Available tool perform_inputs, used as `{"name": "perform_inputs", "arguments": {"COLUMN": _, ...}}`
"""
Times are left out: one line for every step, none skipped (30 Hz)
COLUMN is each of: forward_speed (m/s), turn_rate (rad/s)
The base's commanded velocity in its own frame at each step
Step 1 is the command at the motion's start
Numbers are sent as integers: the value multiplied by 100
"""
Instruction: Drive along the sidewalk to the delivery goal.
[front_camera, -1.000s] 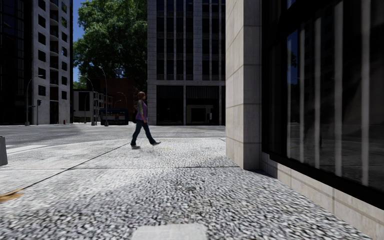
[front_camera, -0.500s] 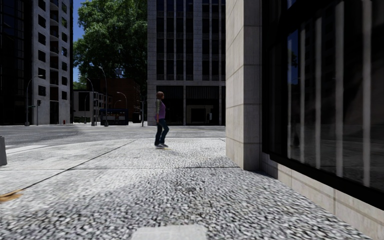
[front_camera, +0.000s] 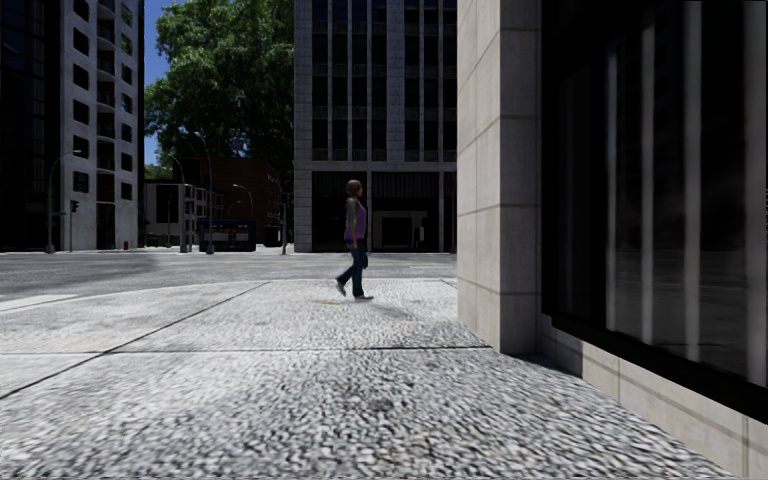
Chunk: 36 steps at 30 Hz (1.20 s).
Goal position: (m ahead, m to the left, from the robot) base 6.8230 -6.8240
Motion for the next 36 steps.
{"name": "perform_inputs", "arguments": {"forward_speed": 93, "turn_rate": 0}}
{"name": "perform_inputs", "arguments": {"forward_speed": 92, "turn_rate": 0}}
{"name": "perform_inputs", "arguments": {"forward_speed": 92, "turn_rate": 0}}
{"name": "perform_inputs", "arguments": {"forward_speed": 92, "turn_rate": 0}}
{"name": "perform_inputs", "arguments": {"forward_speed": 92, "turn_rate": 0}}
{"name": "perform_inputs", "arguments": {"forward_speed": 91, "turn_rate": 0}}
{"name": "perform_inputs", "arguments": {"forward_speed": 91, "turn_rate": 0}}
{"name": "perform_inputs", "arguments": {"forward_speed": 91, "turn_rate": 0}}
{"name": "perform_inputs", "arguments": {"forward_speed": 91, "turn_rate": 0}}
{"name": "perform_inputs", "arguments": {"forward_speed": 91, "turn_rate": 0}}
{"name": "perform_inputs", "arguments": {"forward_speed": 90, "turn_rate": 0}}
{"name": "perform_inputs", "arguments": {"forward_speed": 90, "turn_rate": 0}}
{"name": "perform_inputs", "arguments": {"forward_speed": 89, "turn_rate": 0}}
{"name": "perform_inputs", "arguments": {"forward_speed": 89, "turn_rate": 0}}
{"name": "perform_inputs", "arguments": {"forward_speed": 89, "turn_rate": 0}}
{"name": "perform_inputs", "arguments": {"forward_speed": 89, "turn_rate": 0}}
{"name": "perform_inputs", "arguments": {"forward_speed": 88, "turn_rate": 0}}
{"name": "perform_inputs", "arguments": {"forward_speed": 88, "turn_rate": 0}}
{"name": "perform_inputs", "arguments": {"forward_speed": 87, "turn_rate": 0}}
{"name": "perform_inputs", "arguments": {"forward_speed": 86, "turn_rate": 0}}
{"name": "perform_inputs", "arguments": {"forward_speed": 86, "turn_rate": 0}}
{"name": "perform_inputs", "arguments": {"forward_speed": 86, "turn_rate": 0}}
{"name": "perform_inputs", "arguments": {"forward_speed": 86, "turn_rate": 0}}
{"name": "perform_inputs", "arguments": {"forward_speed": 86, "turn_rate": 0}}
{"name": "perform_inputs", "arguments": {"forward_speed": 86, "turn_rate": 0}}
{"name": "perform_inputs", "arguments": {"forward_speed": 86, "turn_rate": 0}}
{"name": "perform_inputs", "arguments": {"forward_speed": 86, "turn_rate": 0}}
{"name": "perform_inputs", "arguments": {"forward_speed": 86, "turn_rate": 0}}
{"name": "perform_inputs", "arguments": {"forward_speed": 85, "turn_rate": 0}}
{"name": "perform_inputs", "arguments": {"forward_speed": 85, "turn_rate": 0}}
{"name": "perform_inputs", "arguments": {"forward_speed": 84, "turn_rate": 0}}
{"name": "perform_inputs", "arguments": {"forward_speed": 84, "turn_rate": 0}}
{"name": "perform_inputs", "arguments": {"forward_speed": 84, "turn_rate": 0}}
{"name": "perform_inputs", "arguments": {"forward_speed": 84, "turn_rate": 0}}
{"name": "perform_inputs", "arguments": {"forward_speed": 84, "turn_rate": 0}}
{"name": "perform_inputs", "arguments": {"forward_speed": 84, "turn_rate": 0}}
